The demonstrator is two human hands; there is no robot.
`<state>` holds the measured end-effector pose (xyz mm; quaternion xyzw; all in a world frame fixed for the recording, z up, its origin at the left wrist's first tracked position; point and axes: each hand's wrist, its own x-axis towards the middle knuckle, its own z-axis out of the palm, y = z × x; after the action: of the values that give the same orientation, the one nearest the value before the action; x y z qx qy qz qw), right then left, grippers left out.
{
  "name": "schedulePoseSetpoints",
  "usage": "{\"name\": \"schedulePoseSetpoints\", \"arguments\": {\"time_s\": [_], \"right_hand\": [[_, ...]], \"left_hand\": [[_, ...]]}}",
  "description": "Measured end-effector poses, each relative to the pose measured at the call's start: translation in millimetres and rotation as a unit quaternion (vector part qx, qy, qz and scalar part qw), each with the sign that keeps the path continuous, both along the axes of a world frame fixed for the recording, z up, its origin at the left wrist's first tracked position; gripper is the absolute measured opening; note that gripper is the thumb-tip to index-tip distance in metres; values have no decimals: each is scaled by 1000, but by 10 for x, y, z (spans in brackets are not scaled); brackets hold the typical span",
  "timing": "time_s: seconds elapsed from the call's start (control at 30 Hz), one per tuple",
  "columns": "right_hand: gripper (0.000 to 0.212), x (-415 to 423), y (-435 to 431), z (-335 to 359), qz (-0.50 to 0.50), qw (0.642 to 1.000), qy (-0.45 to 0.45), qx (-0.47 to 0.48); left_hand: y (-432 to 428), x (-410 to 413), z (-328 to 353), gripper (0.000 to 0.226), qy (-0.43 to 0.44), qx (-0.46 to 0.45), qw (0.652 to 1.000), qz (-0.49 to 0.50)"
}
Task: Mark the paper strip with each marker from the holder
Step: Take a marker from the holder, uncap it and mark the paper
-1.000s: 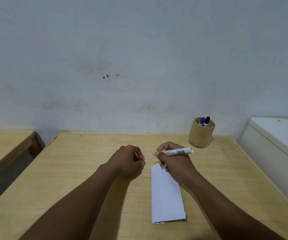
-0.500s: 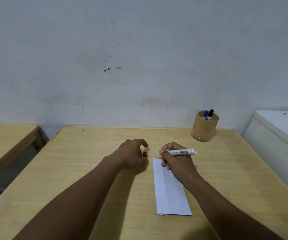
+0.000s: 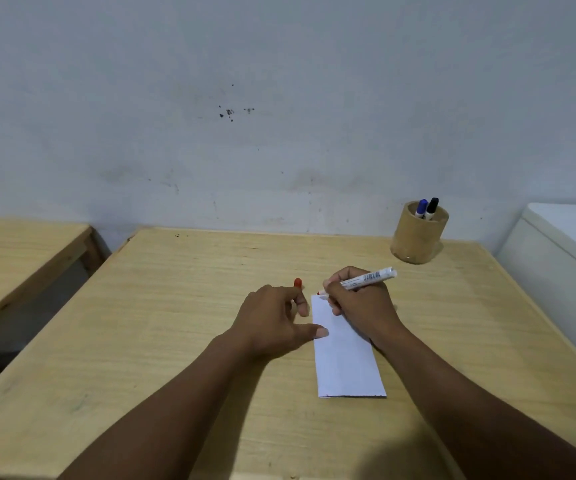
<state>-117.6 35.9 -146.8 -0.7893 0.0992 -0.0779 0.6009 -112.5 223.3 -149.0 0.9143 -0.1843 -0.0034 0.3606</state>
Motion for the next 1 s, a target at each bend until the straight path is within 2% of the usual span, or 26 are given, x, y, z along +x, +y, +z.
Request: {"name": "schedulePoseSetpoints", "arguments": {"time_s": [0.23,0.63,0.77,0.87,0.93,1.0], "right_hand": [[13,11,67,9,5,999,5,-44],[16,31,61,-17,-2,997,17,-79],[11,17,46,21,0,1000,16,-18],[10,47,-7,107,-24,998,17,63],[15,70,-68,175,-36,992,22,121],[15,84,-134,232,-44,983,25,176]], "left_hand": [[8,13,-52,43,-37,-13,999,-18],[-18,8,-30,42,-7,-23,999,-22],[-22,3,-4,42,-3,-20,1000,-23],[-13,-8,27,42,20,-21,1000,-10],[-8,6,72,39,75,-98,992,2],[-7,90,150,31,73,-163,984,25]]}}
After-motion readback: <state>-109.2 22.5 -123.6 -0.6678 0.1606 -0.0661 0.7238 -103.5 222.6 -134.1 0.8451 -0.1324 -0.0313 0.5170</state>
